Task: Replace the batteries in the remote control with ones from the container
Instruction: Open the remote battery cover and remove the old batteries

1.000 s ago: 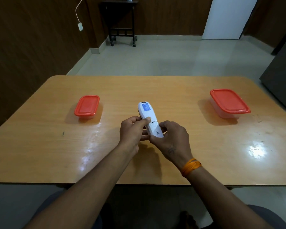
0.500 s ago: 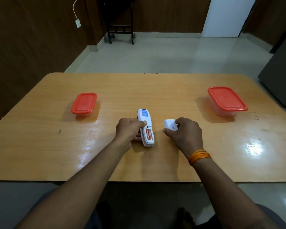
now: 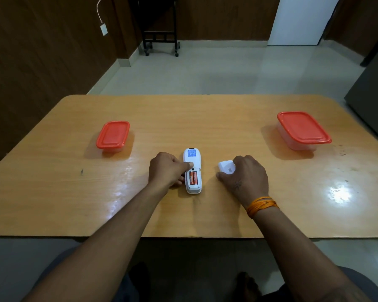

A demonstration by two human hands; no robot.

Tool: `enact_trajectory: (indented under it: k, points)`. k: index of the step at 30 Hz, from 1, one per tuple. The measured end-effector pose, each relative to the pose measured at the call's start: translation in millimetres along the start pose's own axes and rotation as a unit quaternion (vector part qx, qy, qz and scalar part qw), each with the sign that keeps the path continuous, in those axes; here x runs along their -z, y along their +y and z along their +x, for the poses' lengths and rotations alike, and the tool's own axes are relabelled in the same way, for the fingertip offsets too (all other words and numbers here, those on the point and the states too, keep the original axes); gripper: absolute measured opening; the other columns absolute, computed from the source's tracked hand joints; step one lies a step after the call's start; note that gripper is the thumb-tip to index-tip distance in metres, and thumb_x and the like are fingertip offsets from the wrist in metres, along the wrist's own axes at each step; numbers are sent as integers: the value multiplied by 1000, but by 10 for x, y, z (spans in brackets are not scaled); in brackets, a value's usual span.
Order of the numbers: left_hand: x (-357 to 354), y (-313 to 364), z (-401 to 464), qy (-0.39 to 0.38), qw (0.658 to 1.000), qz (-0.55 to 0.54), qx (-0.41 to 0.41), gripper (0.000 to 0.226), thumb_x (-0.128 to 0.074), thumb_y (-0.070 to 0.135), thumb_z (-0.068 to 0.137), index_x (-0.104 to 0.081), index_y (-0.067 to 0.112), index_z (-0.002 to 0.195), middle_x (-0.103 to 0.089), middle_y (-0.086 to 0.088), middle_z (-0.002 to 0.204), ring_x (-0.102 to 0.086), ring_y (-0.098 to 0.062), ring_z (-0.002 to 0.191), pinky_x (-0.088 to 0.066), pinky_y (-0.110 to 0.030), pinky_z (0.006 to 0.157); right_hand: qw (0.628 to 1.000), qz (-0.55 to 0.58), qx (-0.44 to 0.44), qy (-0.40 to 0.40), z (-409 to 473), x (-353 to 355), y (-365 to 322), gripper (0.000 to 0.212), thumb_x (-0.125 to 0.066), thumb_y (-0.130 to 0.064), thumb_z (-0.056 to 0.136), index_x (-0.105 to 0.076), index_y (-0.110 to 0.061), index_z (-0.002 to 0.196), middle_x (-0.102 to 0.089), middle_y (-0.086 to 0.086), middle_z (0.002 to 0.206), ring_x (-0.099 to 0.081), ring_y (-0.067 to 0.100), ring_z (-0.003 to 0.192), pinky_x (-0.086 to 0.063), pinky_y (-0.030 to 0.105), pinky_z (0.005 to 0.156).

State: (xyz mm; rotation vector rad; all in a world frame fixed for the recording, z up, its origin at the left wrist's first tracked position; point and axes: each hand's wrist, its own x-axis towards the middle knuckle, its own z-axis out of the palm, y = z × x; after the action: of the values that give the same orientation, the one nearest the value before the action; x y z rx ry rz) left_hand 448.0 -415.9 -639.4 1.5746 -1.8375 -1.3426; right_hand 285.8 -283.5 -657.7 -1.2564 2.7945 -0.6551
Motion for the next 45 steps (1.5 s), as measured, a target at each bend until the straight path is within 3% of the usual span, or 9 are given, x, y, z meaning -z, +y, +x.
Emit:
enact_trajectory:
  k: [6,8,11,14,18,22,27,39,45]
  points:
    - [55,11,-31,4,999,41,-32,24,-86,29,80,-76,7,84,-79,-6,70,-79,-29,69,-67,-46,69,988,96,82,94,-51,-1,-126,29,-77,-34,88,-73,-10,104,-68,7,96,-65,28,81,-41,31,68]
    - [132,-2,-19,-4,987,124,-100,23,-88,31,79,-79,17,95,-81,0,91,-77,-25,85,-65,-43,79,979,152,110,85,-85,-4,-224,20,-79,-26,86,-74,-13,100,-70,2,89,-64,20,74,-44,29,68]
    - [311,-14,-33,-83,957,212,-180,69,-93,35,74,-68,23,137,-67,5,136,-64,-17,119,-50,-29,95,967,207,142,33,-145,-65,-344,12,-80,-19,84,-76,-14,93,-71,-3,81,-62,13,69,-53,33,70]
    - [374,-104,-45,-155,930,225,-246,96,-96,41,67,-53,23,151,-55,12,144,-50,-8,132,-39,-16,101,962,240,131,-27,-179,-139,-432,9,-80,-18,85,-77,-12,91,-74,-3,82,-63,12,70,-52,31,72]
    - [285,-224,12,-166,899,322,-245,127,-89,66,56,-32,24,162,-34,4,169,-27,-22,156,-30,-43,124,967,229,111,-36,-137,-179,-477,10,-79,-18,86,-78,-12,93,-76,0,87,-65,15,75,-51,29,75]
    - [220,-259,28,-133,904,301,-273,109,-93,55,61,-45,26,155,-42,1,164,-42,-21,148,-40,-43,117,972,212,85,-59,-76,-201,-419,22,-76,-22,90,-78,-15,111,-77,1,95,-67,17,85,-41,17,74]
    - [169,-280,-40,-104,910,258,-309,61,-95,32,64,-64,21,115,-63,0,124,-60,-21,111,-45,-28,80,968,221,75,-91,-12,-242,-383,35,-79,-25,90,-76,-15,123,-79,3,100,-71,19,92,-51,30,89]
    - [122,-132,-132,-88,914,278,-281,56,-95,33,63,-68,20,110,-63,-1,121,-59,-21,107,-52,-35,84,969,223,69,-83,4,-281,-354,34,-78,-25,89,-77,-18,123,-79,2,100,-70,17,96,-35,11,74]
    - [95,-71,-127,-102,928,264,-244,59,-97,30,59,-67,21,109,-49,-1,128,-59,-22,107,-55,-37,89,968,224,72,-82,-1,-266,-365,37,-78,-26,89,-77,-17,124,-79,4,102,-70,18,98,-46,25,85]
